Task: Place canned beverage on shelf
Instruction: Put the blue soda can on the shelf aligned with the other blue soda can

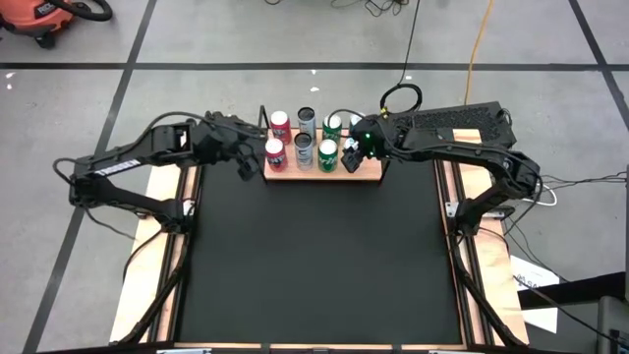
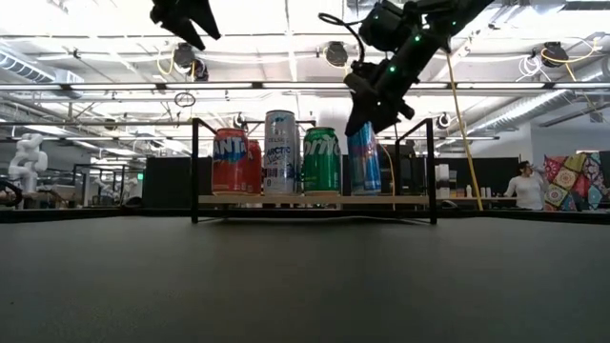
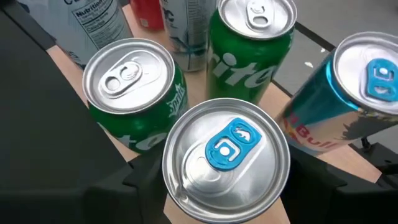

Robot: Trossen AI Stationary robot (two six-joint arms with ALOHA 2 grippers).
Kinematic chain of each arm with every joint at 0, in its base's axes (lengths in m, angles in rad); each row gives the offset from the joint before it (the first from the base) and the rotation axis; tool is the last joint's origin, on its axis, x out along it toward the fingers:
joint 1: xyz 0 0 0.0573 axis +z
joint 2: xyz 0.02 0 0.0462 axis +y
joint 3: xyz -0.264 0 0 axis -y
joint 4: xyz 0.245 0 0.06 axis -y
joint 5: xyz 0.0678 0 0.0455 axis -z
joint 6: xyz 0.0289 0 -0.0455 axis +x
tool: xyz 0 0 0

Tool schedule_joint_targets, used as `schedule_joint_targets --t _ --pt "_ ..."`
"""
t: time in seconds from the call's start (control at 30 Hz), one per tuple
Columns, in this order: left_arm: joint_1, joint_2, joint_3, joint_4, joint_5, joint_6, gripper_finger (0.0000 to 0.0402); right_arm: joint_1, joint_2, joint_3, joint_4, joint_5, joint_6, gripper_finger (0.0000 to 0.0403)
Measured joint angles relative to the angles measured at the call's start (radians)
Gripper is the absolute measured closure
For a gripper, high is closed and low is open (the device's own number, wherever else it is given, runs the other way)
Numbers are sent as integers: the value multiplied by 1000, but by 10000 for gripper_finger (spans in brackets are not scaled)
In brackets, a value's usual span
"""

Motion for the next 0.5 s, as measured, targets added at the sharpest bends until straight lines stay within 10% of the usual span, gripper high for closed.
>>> schedule_joint_targets --t 0.5 --pt "19 -59 -123 107 21 -9 17 -2 -31 -86 94 -20 32 136"
